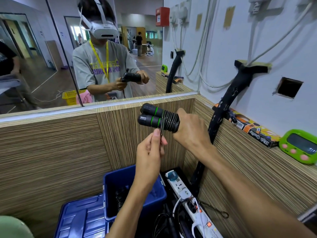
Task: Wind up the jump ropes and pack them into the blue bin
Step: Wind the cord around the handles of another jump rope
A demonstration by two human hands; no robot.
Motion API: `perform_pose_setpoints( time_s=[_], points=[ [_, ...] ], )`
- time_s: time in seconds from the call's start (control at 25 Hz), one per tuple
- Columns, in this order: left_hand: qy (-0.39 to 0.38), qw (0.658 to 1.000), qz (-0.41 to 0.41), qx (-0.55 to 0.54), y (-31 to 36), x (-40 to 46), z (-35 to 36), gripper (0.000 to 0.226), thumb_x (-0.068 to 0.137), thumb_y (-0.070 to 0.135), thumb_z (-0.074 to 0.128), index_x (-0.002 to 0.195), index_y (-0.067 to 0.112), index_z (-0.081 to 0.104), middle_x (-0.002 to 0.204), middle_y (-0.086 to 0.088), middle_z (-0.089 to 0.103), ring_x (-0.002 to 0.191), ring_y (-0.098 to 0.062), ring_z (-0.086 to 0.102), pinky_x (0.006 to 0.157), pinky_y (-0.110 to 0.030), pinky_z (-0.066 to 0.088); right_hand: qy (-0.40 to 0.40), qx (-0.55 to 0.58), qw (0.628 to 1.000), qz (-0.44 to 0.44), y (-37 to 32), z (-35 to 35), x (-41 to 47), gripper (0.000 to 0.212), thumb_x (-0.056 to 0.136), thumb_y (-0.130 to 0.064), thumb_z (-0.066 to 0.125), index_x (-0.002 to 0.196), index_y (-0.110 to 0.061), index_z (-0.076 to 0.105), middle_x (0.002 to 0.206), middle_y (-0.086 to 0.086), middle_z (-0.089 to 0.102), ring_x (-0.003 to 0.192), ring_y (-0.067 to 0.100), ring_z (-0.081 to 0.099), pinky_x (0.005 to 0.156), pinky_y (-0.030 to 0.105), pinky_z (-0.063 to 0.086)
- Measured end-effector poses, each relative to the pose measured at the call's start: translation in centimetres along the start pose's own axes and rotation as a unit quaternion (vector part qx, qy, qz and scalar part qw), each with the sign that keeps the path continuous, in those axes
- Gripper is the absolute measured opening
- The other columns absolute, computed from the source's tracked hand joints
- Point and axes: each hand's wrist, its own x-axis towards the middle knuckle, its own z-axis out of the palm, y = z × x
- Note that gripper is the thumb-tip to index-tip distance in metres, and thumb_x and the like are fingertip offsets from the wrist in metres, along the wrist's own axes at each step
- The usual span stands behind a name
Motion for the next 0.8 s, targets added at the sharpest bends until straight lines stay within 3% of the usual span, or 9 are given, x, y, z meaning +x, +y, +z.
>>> perform_pose_setpoints(
  time_s=[0.2,0.36,0.48,0.68,0.8],
  points=[
    [-0.040,0.993,-0.079,-0.078,-2.1,0.7,-1.9,0.043,0.099,0.045,0.037,0.067,0.019,0.048,0.056,0.006,0.033,0.050,-0.007,0.028,0.048,-0.022,0.025,-0.005,0.048,0.998,-0.035,-0.7,-0.2,-1.0,0.023,0.081,-0.014,0.065,0.098,-0.016,0.049,0.070,-0.009,0.048,0.057,0.012,0.046,0.048,0.023,0.030],
    [0.033,0.995,-0.067,-0.061,-3.7,1.1,-1.8,0.052,0.092,0.054,0.036,0.058,0.016,0.043,0.051,0.005,0.034,0.047,-0.009,0.028,0.045,-0.021,0.025,-0.020,0.107,0.993,-0.049,-0.8,-0.4,-1.8,0.025,0.080,-0.012,0.068,0.097,-0.018,0.051,0.069,-0.010,0.051,0.055,0.004,0.048,0.049,0.014,0.031],
    [0.095,0.995,-0.025,-0.016,-5.0,2.4,-2.4,0.049,0.101,0.035,0.037,0.056,0.016,0.045,0.046,0.008,0.040,0.043,-0.006,0.031,0.043,-0.022,0.026,-0.047,0.110,0.990,-0.070,-0.9,-0.7,-2.8,0.028,0.078,-0.010,0.068,0.101,-0.017,0.052,0.072,-0.010,0.053,0.059,0.005,0.053,0.053,0.018,0.043],
    [-0.032,0.990,0.011,0.136,-3.6,5.5,-4.0,0.038,0.092,-0.004,0.048,0.062,0.019,0.051,0.058,0.006,0.052,0.050,0.000,0.046,0.050,-0.019,0.036,-0.073,0.129,0.985,-0.086,0.4,-1.4,-3.6,0.028,0.077,-0.009,0.070,0.098,-0.017,0.053,0.071,-0.010,0.053,0.058,0.003,0.053,0.050,0.013,0.037],
    [-0.083,0.990,0.038,0.104,-2.4,5.5,-4.0,0.024,0.095,0.005,0.055,0.082,0.025,0.059,0.076,0.001,0.060,0.063,0.005,0.056,0.064,-0.015,0.047,-0.072,0.150,0.979,-0.115,1.1,-2.0,-3.6,0.028,0.076,-0.009,0.071,0.096,-0.018,0.053,0.069,-0.011,0.053,0.057,0.003,0.054,0.048,0.011,0.034]
  ],
)
